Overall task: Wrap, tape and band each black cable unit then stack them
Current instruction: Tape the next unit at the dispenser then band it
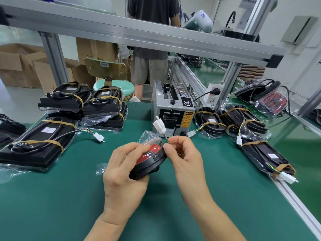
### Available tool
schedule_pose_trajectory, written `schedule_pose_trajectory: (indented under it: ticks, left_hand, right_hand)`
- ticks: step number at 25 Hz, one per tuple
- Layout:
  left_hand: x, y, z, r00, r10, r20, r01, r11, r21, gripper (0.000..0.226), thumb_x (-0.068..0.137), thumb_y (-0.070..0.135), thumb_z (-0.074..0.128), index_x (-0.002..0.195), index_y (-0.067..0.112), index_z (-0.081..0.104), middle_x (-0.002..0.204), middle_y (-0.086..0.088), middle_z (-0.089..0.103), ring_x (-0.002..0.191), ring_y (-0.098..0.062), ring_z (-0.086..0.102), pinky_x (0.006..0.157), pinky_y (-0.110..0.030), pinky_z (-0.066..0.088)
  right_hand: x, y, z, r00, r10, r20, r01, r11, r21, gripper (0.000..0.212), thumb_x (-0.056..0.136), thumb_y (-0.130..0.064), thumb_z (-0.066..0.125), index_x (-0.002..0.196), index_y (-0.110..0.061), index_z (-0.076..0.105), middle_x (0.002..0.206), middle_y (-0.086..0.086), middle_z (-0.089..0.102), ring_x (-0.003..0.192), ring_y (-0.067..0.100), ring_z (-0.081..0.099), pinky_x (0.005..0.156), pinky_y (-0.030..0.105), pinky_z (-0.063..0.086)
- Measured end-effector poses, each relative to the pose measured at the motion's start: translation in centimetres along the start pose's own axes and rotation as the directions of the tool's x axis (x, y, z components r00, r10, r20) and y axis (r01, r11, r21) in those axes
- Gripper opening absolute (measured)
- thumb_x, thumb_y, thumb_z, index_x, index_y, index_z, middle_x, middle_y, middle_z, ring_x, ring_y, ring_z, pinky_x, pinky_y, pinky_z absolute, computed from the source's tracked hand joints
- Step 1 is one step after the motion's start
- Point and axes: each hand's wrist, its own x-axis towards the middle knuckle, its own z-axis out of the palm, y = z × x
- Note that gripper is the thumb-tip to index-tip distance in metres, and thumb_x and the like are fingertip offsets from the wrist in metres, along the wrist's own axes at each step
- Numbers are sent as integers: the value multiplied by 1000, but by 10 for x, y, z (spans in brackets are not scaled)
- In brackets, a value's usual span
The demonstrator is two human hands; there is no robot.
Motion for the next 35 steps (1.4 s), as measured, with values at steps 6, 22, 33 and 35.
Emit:
schedule_pose_trajectory:
  ticks: [6, 22, 33, 35]
  left_hand:
    - [6, 0, -6, 996, -85, 18, 86, 992, -93, 55, 58, -8, 68, 107, 17, 67, 106, -1, 58, 98, -24, 61, 82, -40, 52]
    - [14, -17, -28, 720, -656, 226, 483, 240, -842, 56, 36, -3, 66, 87, 20, 73, 81, 0, 73, 75, -16, 69, 65, -25, 56]
    - [38, 7, -61, 1000, 1, -11, -1, 998, 69, 49, 75, 34, 68, 122, 27, 59, 128, 5, 53, 125, -15, 45, 106, -28, 32]
    - [48, 9, -52, 957, -176, 232, 127, 969, 214, 49, 72, 46, 71, 115, 23, 65, 117, 9, 61, 116, -13, 52, 101, -26, 35]
  right_hand:
    - [-3, -7, -1, 986, -36, 163, 58, 990, -128, 20, 72, -35, 77, 87, -33, 63, 96, -10, 64, 95, 3, 58, 87, 15, 42]
    - [13, 5, -29, 867, -95, 489, 211, 959, -188, 103, 53, -50, 83, 134, -63, 21, 144, -24, 36, 132, -4, 37, 108, 15, 31]
    - [43, 10, -12, 798, -186, 573, 586, 462, -666, 66, 59, -24, 80, 121, -26, 59, 118, -14, 63, 110, 9, 54, 81, 25, 30]
    - [47, 15, -6, 793, -182, 582, 582, 508, -635, 68, 58, -23, 82, 122, -27, 57, 118, -15, 62, 109, 5, 53, 82, 23, 28]
